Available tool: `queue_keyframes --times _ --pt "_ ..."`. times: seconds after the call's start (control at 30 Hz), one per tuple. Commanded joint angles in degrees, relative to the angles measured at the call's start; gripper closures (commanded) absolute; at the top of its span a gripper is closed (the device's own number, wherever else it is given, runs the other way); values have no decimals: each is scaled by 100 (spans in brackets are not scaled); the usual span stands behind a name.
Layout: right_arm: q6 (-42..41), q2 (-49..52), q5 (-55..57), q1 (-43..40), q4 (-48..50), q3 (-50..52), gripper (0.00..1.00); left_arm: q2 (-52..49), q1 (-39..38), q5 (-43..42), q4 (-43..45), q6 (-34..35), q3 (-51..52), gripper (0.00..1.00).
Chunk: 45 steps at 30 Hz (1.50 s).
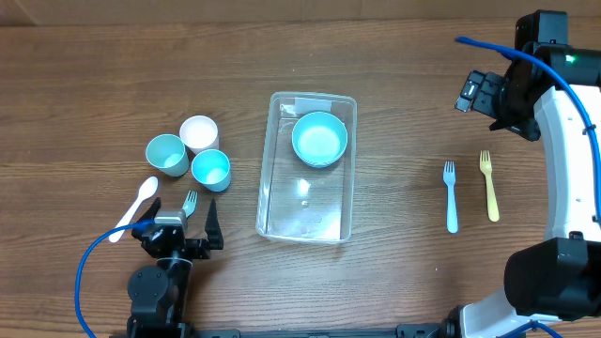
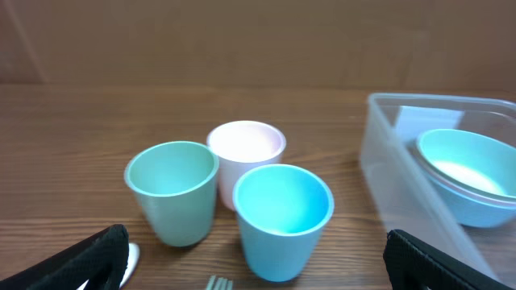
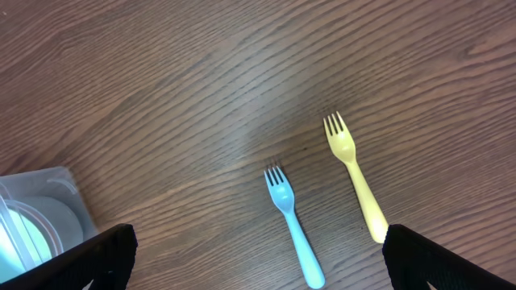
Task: Pack container
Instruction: 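Move the left gripper over the blue cup and grasp it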
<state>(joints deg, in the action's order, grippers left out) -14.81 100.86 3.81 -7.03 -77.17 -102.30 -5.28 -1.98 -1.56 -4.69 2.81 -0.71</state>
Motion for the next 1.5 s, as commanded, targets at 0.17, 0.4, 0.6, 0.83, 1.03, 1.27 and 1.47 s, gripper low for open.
queue_keyframes --times 0.17,0.4,0.6,0.83,1.03,1.27,1.47 --pt "-22 -131 -2 -2 35 -122 0 -584 46 -70 -1930 695 -2726 0" --pt "-22 -131 -2 -2 35 -122 0 -3241 46 -157 -5108 299 -6736 0" --pt "-22 -131 -2 -2 35 -122 0 -4557 46 -1801 -6065 315 -7654 0" --pt "-22 -131 -2 -2 35 -122 0 -5342 46 -1200 -6356 1554 -7637 0" --pt "-22 -131 -4 -2 35 -122 0 -6076 46 -140 -6891 2736 -7335 23" --pt "-22 -131 -4 -2 35 -122 0 -6647 46 -306 -5890 2767 -6260 29" --pt "-22 -131 -2 -2 35 -122 0 -7344 46 -291 -5243 2815 -6102 41"
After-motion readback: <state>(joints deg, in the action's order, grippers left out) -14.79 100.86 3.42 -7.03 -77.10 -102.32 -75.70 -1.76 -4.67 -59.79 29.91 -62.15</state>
